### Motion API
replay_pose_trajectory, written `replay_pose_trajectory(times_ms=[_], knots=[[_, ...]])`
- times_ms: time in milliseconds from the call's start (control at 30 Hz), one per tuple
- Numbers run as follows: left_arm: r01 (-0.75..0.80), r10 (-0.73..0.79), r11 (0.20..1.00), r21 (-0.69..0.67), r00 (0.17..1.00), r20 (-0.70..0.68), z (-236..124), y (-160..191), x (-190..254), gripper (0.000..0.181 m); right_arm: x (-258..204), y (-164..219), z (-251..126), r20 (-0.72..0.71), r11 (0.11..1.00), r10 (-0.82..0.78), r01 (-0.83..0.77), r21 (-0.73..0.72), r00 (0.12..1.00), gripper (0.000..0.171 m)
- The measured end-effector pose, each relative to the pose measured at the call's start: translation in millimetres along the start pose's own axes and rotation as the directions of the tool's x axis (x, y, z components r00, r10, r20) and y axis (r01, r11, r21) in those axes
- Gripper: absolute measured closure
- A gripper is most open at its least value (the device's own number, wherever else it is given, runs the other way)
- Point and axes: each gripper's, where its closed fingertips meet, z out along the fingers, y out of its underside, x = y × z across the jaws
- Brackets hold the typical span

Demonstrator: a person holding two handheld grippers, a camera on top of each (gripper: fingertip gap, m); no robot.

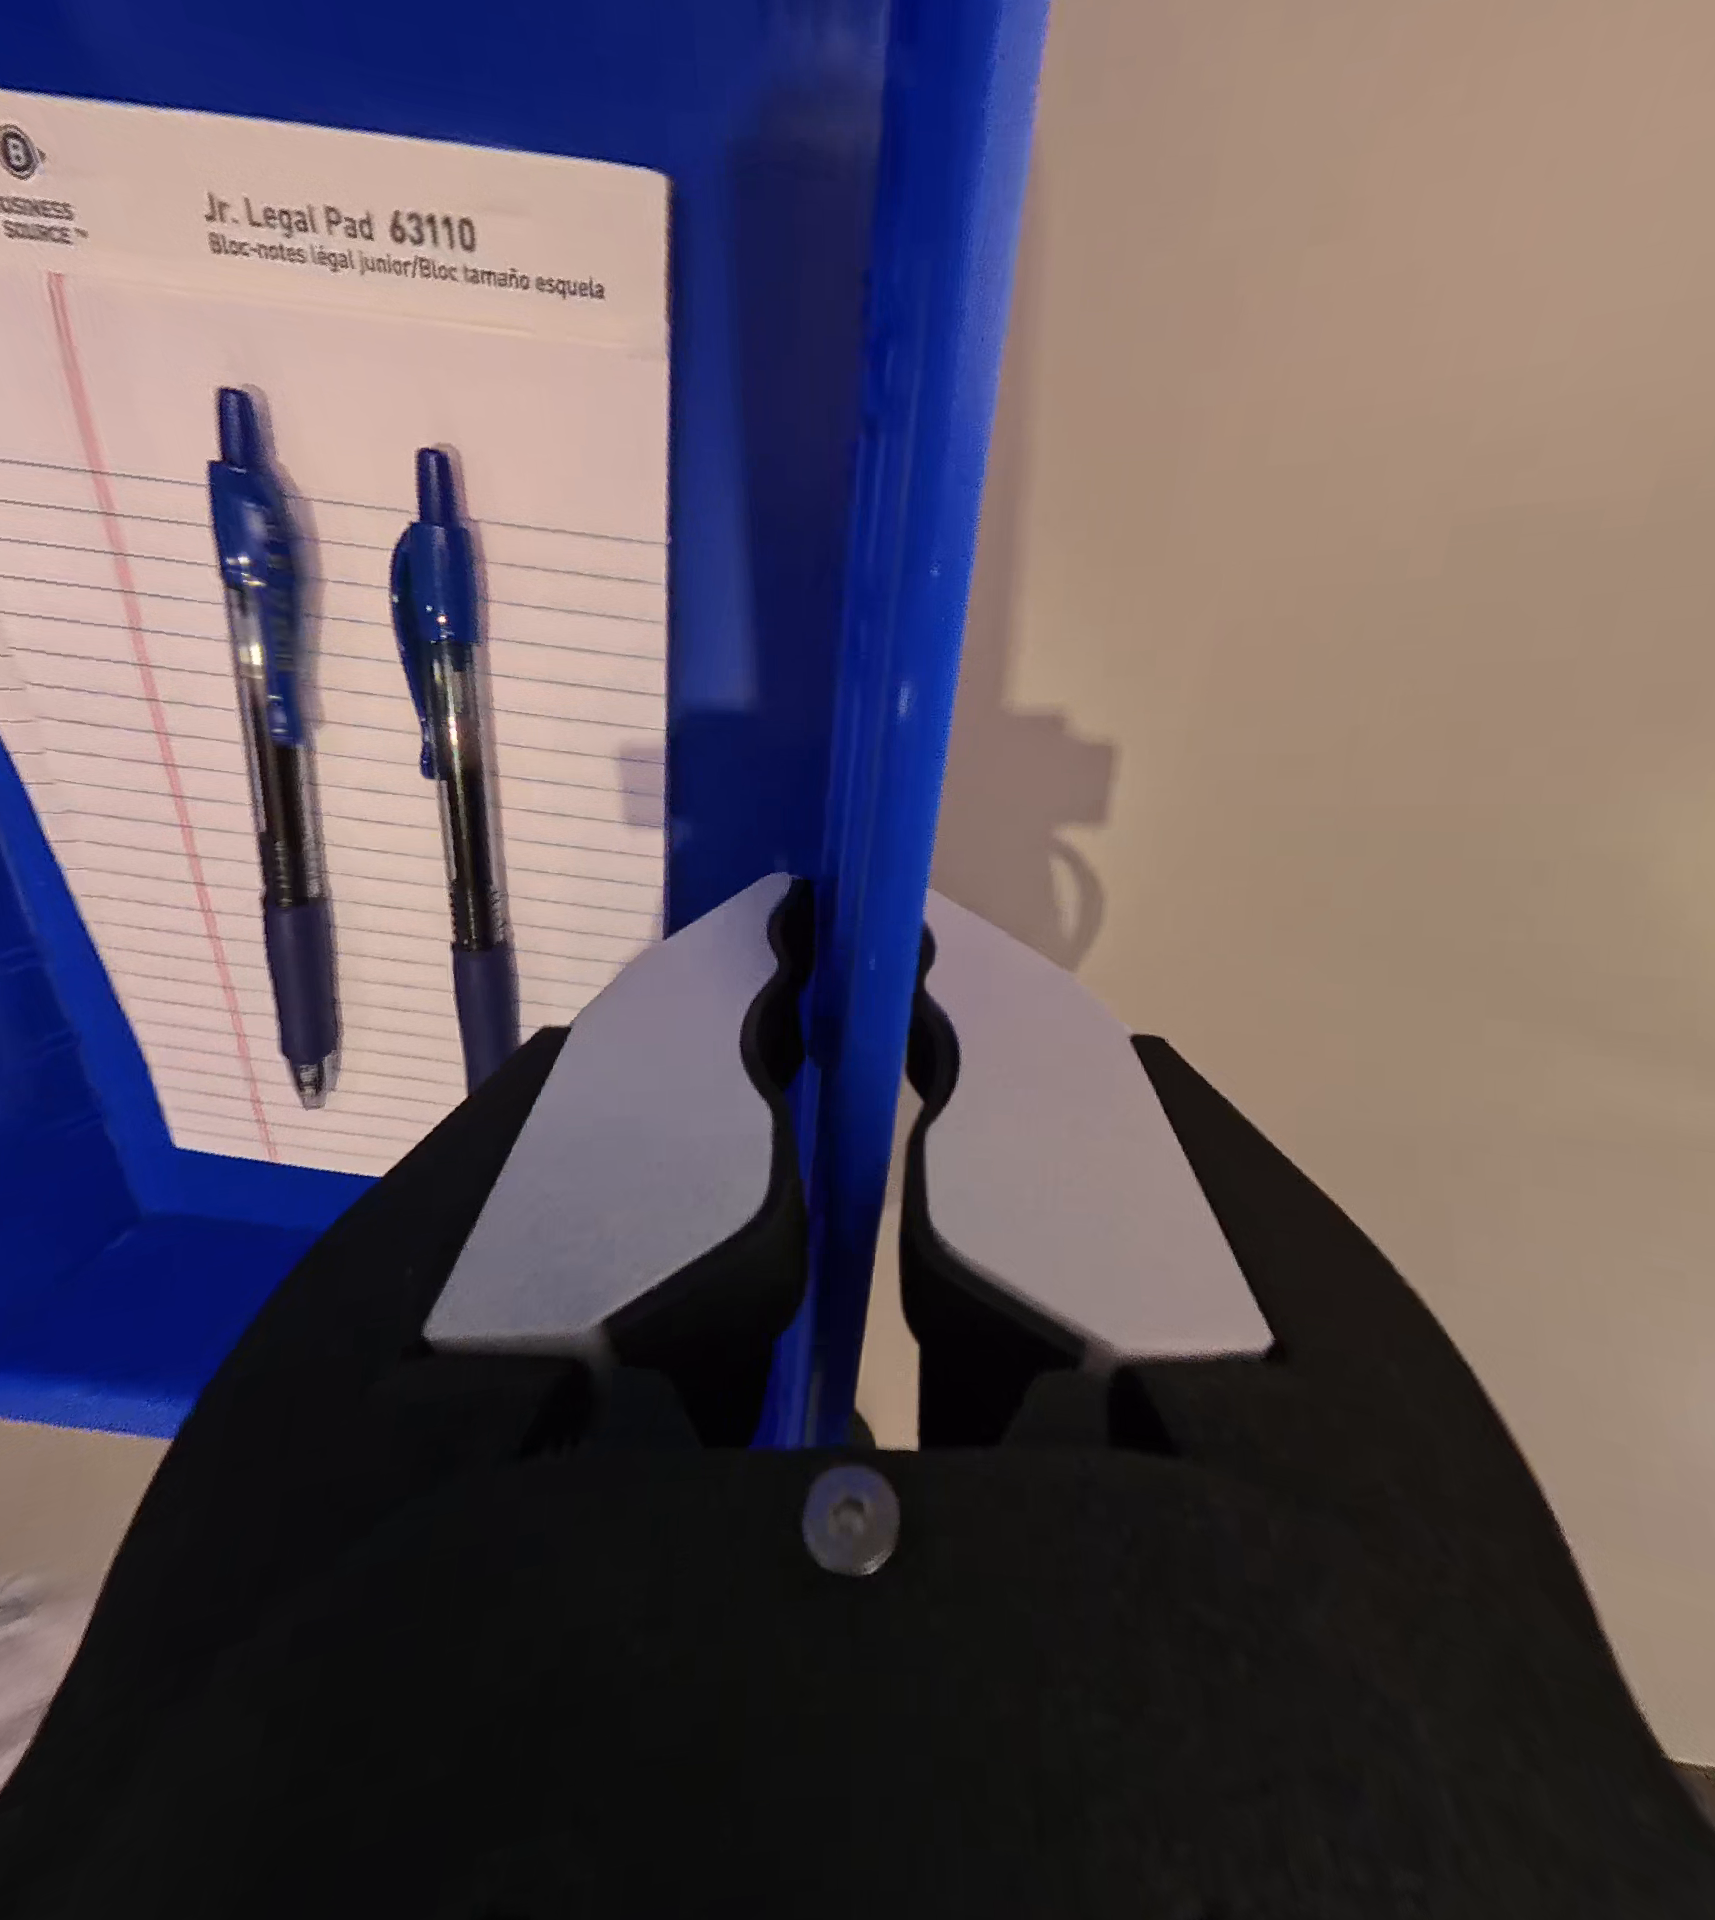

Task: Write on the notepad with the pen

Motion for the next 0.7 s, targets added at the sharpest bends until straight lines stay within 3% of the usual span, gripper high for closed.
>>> replay_pose_trajectory(times_ms=[33,133,233,400,700], knots=[[-0.002,0.002,1.0,0.017,1.0,-0.004,0,-1,1,0.162,-5,0,0,0.04,1.0,0.0,0.0,-0.002,0.999,0.164],[-0.007,0.006,0.984,0.18,1.0,0.007,-11,-17,-3,0.156,-5,2,0,0.093,0.999,0.037,-0.035,-0.023,0.995,0.165],[0.009,-0.008,0.954,0.3,1.0,-0.006,-36,-25,-7,0.138,4,4,-2,0.083,0.998,0.037,-0.033,-0.044,0.996,0.166],[-0.094,0.034,0.935,0.343,0.984,0.177,-75,-18,-28,0.124,29,14,-10,0.099,0.993,0.065,-0.055,-0.101,0.993,0.165],[-0.083,-0.049,0.886,0.457,0.962,0.269,-112,-2,-51,0.121,71,23,-48,0.028,0.992,0.062,-0.059,-0.108,0.998,0.165]])
